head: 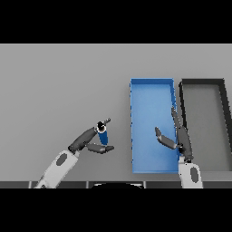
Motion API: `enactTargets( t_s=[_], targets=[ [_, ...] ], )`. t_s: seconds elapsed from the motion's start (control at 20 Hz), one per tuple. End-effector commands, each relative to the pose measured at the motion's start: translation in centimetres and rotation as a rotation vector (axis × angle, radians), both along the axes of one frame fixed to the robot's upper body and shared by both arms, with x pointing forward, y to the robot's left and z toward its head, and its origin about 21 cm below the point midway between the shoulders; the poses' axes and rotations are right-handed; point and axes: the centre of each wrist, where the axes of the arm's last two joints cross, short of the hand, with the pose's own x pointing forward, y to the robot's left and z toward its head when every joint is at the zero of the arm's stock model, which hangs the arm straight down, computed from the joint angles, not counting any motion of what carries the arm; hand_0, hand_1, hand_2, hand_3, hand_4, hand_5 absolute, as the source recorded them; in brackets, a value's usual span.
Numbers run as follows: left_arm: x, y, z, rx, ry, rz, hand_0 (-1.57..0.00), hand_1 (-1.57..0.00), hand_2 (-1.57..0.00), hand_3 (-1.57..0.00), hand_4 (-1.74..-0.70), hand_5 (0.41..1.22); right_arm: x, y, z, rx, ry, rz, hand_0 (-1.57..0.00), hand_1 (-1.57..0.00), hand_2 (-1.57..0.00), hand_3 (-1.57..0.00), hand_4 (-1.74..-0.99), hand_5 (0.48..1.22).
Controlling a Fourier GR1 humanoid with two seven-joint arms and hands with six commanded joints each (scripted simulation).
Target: Pick up the blue pipe and place it into the blue bin.
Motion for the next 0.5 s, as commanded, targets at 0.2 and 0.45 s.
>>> enactTargets(
  t_s=[0.2, 0.45],
  targets=[
    [0.3, -1.9, -0.5, -0.125, 0.017, -0.007, 0.00, -0.04, -0.15, -0.12, -1.19, 0.550, -0.3, 0.1, 0.1, -0.001, -0.015, 0.002, 0.00, 0.00, 0.00, 0.00, -1.213, 0.655],
    [-0.1, -3.1, -0.7, -0.210, 0.046, 0.014, -0.80, -0.92, -1.01, -1.03, -1.50, 0.972, 0.2, -0.1, 0.1, 0.005, -0.006, 0.002, 0.00, 0.00, 0.00, 0.00, -1.224, 0.658]
  ],
)
